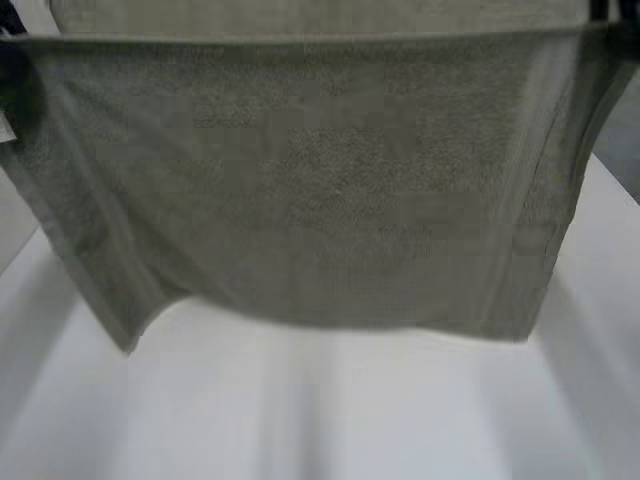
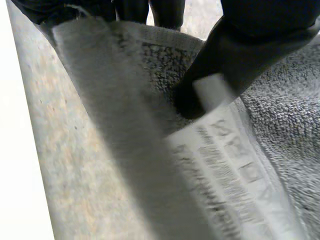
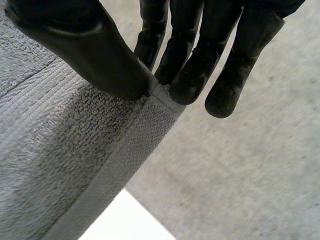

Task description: Fold the towel.

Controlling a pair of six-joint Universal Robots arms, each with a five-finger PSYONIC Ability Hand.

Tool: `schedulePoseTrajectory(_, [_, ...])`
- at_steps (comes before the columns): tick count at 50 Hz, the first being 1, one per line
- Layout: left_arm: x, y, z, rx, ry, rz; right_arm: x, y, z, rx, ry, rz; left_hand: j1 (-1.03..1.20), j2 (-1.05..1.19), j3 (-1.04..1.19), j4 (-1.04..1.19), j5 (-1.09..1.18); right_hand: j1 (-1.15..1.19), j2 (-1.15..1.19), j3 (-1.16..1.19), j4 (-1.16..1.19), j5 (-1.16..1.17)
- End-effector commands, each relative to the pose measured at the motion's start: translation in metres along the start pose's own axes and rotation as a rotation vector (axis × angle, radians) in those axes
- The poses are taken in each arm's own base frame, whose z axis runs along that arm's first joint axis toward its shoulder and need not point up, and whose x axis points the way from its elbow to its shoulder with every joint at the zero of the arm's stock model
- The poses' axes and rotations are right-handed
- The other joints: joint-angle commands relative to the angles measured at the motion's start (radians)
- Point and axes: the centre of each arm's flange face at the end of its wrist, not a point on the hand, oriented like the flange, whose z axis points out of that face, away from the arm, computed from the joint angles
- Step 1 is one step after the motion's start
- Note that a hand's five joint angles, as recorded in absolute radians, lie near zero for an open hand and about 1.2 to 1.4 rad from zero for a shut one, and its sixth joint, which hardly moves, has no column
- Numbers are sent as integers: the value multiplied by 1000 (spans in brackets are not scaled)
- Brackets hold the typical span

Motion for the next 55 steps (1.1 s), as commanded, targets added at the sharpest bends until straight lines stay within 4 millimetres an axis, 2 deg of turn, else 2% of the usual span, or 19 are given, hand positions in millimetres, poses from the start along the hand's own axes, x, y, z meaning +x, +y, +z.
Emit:
schedulePoseTrajectory(1, [9, 62, 46, -112, 42, 5, -53, 44, 47, -133, -38, -120, 99, 55, 54, 33, 83, 60, 52, 43, 49, 51])
schedulePoseTrajectory(8, [12, 70, 82, -50, -22, 163, -70, 45, 80, -52, 34, -171, 99, 55, 54, 33, 83, 60, 52, 43, 49, 51])
schedulePoseTrajectory(10, [26, 47, 94, 40, -20, 191, -65, 33, 84, 9, 77, -167, 99, 55, 54, 33, 83, 60, 52, 43, 49, 51])
schedulePoseTrajectory(12, [32, 33, 97, 86, -13, 188, -52, 1, 86, 143, 154, -139, 99, 55, 54, 33, 83, 60, 52, 43, 49, 51])
schedulePoseTrajectory(13, [32, 32, 97, 86, -13, 188, -52, 1, 86, 144, 155, -139, 99, 55, 54, 33, 83, 60, 52, 43, 49, 51])
schedulePoseTrajectory(16, [39, 6, 98, 161, 2, 167, -42, -33, 76, 260, 189, -95, 99, 55, 54, 33, 83, 60, 52, 43, 49, 51])
schedulePoseTrajectory(19, [42, -13, 93, 199, 15, 142, -38, -40, 71, 269, 179, -93, 99, 55, 54, 33, 83, 60, 52, 43, 49, 51])
schedulePoseTrajectory(24, [42, 0, 87, 140, 47, 112, -52, -19, 67, 138, 45, -114, 99, 55, 54, 33, 83, 60, 52, 43, 49, 51])
schedulePoseTrajectory(26, [41, 33, 78, 26, 102, 92, -58, -3, 66, 62, -4, -124, 99, 55, 54, 33, 83, 60, 52, 43, 49, 51])
schedulePoseTrajectory(27, [41, 33, 78, 26, 102, 92, -61, 15, 65, -18, -46, -136, 99, 55, 54, 33, 83, 60, 52, 43, 49, 51])
schedulePoseTrajectory(28, [39, 51, 71, -34, 123, 77, -62, 34, 63, -95, -79, -153, 99, 55, 54, 33, 83, 60, 52, 43, 49, 51])
schedulePoseTrajectory(29, [34, 65, 62, -86, 129, 63, -62, 35, 63, -96, -79, -153, 99, 55, 54, 33, 83, 60, 52, 43, 49, 51])
schedulePoseTrajectory(31, [28, 76, 53, -132, 130, 51, -63, 67, 56, -211, -131, -181, 99, 55, 54, 33, 83, 60, 52, 43, 49, 51])
schedulePoseTrajectory(32, [28, 76, 53, -132, 130, 51, -63, 67, 56, -212, -131, -181, 99, 55, 54, 33, 83, 60, 52, 43, 49, 51])
schedulePoseTrajectory(37, [15, 117, 7, -297, 157, 45, -68, 96, 34, -324, -213, -194, 99, 55, 54, 33, 83, 60, 52, 43, 49, 51])
schedulePoseTrajectory(41, [13, 131, -17, -356, 195, 62, -57, 126, 15, -426, -245, -179, 99, 55, 54, 33, 83, 60, 52, 43, 49, 51])
schedulePoseTrajectory(45, [0, 134, -47, -388, 200, 74, -44, 126, 2, -436, -238, -158, 99, 55, 54, 33, 83, 60, 52, 43, 49, 51])
schedulePoseTrajectory(52, [-4, 120, -68, -366, 223, 50, -3, 100, -24, -346, -146, -107, 99, 55, 54, 33, 83, 60, 52, 43, 49, 51])
schedulePoseTrajectory(55, [0, 116, -71, -352, 239, 39, 1, 94, -26, -321, -140, -64, 99, 55, 54, 33, 83, 60, 52, 43, 49, 51])
